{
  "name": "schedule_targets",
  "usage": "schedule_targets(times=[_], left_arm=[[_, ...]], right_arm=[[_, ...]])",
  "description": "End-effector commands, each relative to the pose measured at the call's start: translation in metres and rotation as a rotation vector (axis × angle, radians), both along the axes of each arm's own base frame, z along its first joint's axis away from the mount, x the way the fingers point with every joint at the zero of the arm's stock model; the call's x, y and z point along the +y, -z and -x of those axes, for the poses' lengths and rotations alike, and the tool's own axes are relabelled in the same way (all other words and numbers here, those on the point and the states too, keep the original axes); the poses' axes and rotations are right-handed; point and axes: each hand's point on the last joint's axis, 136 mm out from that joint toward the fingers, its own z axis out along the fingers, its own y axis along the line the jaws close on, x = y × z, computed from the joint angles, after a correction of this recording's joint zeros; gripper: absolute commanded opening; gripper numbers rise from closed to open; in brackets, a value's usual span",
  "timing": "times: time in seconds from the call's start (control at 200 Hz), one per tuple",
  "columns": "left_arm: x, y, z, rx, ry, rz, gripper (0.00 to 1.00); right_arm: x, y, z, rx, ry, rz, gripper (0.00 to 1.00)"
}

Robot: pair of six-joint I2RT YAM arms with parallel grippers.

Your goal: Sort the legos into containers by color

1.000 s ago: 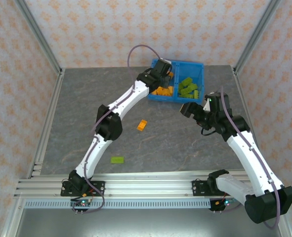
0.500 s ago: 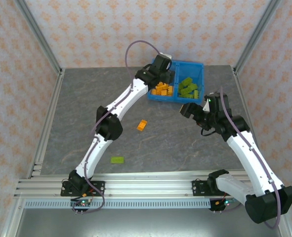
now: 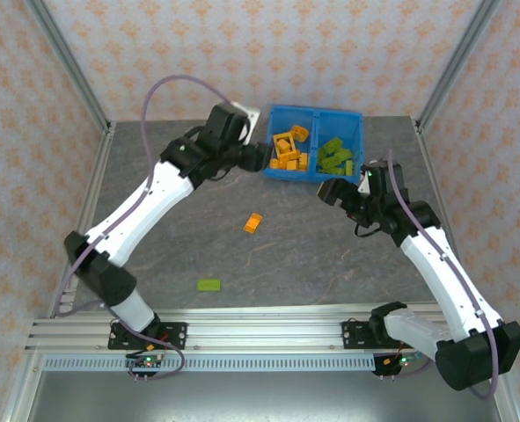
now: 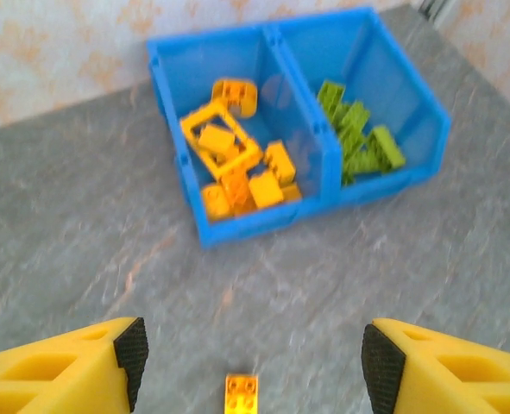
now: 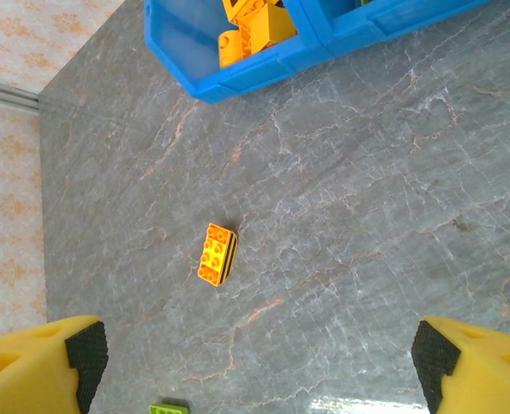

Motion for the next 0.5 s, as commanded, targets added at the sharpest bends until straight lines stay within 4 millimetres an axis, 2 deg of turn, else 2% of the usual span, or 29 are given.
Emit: schedule_targets(times=[0.0,0.115,0.245,0.37,0.495], left_arm=[[0.011,0.069,0.021,0.152,0.0,-0.047,0.69],[0.017,0.122,0.046,0.281,0.004,-0.074,0.69],[0.022,0.169,0.057,0.355,-0.029,-0.139,0.69],[0.018,0.198,0.053,0.392,-0.039,-0.185,0.69],[0.004,0.219,0.045,0.412,-0.018,-0.226,0.69]], right_arm=[[0.006,-0.014,-0.014,-0.055,-0.004,-0.018,0.92],[0.008,-0.009,-0.015,-0.036,-0.007,-0.022,0.93],[0.006,-0.006,-0.013,-0.027,-0.001,-0.019,0.93],[0.005,-0.004,-0.01,-0.022,0.001,-0.014,0.93],[0.003,-0.002,-0.006,-0.015,0.005,-0.005,0.93]])
